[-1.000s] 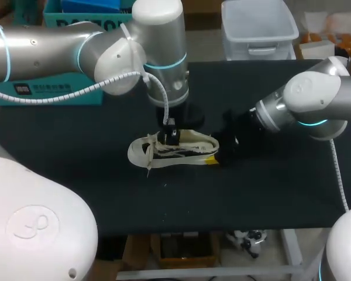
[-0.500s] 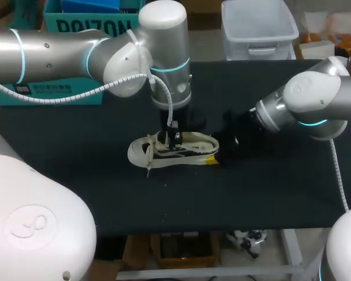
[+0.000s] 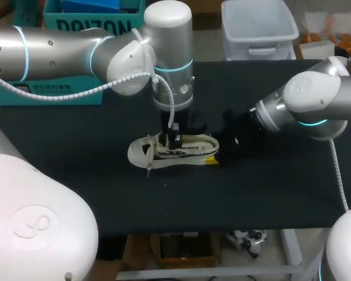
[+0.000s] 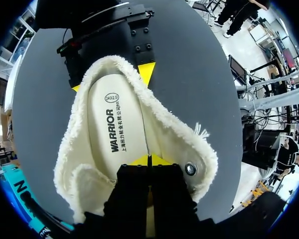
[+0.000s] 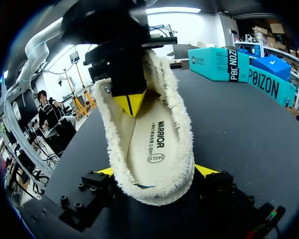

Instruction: Open the shoe tongue, take the insole out of the shoe, put the insole back into the shoe, and pack the shoe into the shoebox

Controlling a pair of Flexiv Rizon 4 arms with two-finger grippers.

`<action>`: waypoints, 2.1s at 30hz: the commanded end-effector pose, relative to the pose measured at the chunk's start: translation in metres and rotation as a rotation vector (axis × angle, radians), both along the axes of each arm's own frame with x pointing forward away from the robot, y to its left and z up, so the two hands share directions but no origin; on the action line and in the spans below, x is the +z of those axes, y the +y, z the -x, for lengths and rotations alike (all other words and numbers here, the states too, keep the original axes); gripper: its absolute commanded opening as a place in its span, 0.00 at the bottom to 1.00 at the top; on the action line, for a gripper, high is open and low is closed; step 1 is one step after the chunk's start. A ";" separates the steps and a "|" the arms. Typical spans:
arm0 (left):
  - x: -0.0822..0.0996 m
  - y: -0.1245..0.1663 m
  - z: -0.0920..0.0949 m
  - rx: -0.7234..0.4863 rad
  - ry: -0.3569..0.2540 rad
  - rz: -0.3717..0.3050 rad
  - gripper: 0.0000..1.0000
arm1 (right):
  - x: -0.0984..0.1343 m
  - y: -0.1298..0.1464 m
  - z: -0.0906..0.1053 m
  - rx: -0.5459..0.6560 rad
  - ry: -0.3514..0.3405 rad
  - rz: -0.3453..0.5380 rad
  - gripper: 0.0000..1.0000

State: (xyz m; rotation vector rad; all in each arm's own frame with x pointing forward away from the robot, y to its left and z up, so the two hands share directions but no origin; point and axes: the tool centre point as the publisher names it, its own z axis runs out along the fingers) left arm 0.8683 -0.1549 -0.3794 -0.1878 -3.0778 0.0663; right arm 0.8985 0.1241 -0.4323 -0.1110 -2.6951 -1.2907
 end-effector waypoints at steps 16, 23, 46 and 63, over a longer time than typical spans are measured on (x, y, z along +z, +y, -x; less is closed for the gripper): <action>-0.027 0.002 0.005 0.069 -0.031 -0.010 0.00 | -0.013 0.003 0.000 0.000 0.000 -0.003 0.00; -0.038 0.003 0.011 0.071 -0.073 -0.017 0.00 | -0.013 0.003 0.000 0.000 0.000 -0.003 0.00; -0.058 0.003 0.009 0.055 -0.148 -0.018 0.25 | -0.013 0.003 0.000 0.000 0.000 -0.003 0.00; -0.086 0.001 -0.024 0.044 -0.174 -0.019 0.20 | -0.013 0.003 0.000 0.000 0.000 -0.003 0.00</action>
